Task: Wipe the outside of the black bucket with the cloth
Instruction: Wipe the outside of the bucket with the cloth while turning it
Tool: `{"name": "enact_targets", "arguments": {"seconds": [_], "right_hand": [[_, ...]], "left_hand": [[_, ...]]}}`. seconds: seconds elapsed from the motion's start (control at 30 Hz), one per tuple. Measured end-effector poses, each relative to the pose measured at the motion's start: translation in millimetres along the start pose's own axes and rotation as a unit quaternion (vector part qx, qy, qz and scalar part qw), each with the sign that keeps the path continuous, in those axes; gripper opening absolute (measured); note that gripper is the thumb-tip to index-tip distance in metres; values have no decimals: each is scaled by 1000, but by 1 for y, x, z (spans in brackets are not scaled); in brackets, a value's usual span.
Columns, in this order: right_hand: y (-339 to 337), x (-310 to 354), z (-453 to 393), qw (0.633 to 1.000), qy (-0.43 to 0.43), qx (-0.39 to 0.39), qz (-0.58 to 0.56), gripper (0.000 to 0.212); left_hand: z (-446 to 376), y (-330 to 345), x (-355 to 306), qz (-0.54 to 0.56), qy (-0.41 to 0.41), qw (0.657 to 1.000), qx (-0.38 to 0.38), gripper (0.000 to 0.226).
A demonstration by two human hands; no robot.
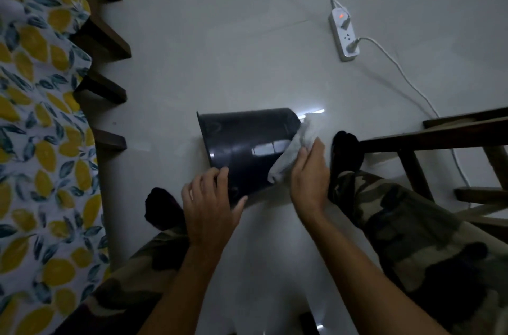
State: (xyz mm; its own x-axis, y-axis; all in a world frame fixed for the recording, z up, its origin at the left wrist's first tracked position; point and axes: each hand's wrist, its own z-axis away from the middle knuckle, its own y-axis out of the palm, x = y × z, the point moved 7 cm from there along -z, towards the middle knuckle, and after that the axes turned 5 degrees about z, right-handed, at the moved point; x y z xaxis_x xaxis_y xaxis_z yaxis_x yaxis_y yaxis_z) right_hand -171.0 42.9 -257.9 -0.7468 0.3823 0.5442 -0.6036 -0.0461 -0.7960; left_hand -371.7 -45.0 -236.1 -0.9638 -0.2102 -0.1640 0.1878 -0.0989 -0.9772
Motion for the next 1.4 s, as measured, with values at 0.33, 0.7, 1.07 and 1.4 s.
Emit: {"name": "enact_targets", "arguments": {"seconds": [0.33, 0.7, 1.07, 1.4], "right_hand": [[100, 8, 54, 882, -375, 160, 235, 65], [94, 40, -100, 975, -170, 0, 143, 53], [106, 42, -16, 968, -221, 11, 119, 54], [93, 74, -109, 934, -285, 7, 215, 38]], "left_hand": [[-65, 37, 12, -62, 41, 986, 152, 148], [-86, 45, 19, -74, -23, 985, 152, 156], [-99, 46, 28, -59, -7, 987, 152, 153], [-99, 46, 28, -73, 45, 983, 162, 159]]}}
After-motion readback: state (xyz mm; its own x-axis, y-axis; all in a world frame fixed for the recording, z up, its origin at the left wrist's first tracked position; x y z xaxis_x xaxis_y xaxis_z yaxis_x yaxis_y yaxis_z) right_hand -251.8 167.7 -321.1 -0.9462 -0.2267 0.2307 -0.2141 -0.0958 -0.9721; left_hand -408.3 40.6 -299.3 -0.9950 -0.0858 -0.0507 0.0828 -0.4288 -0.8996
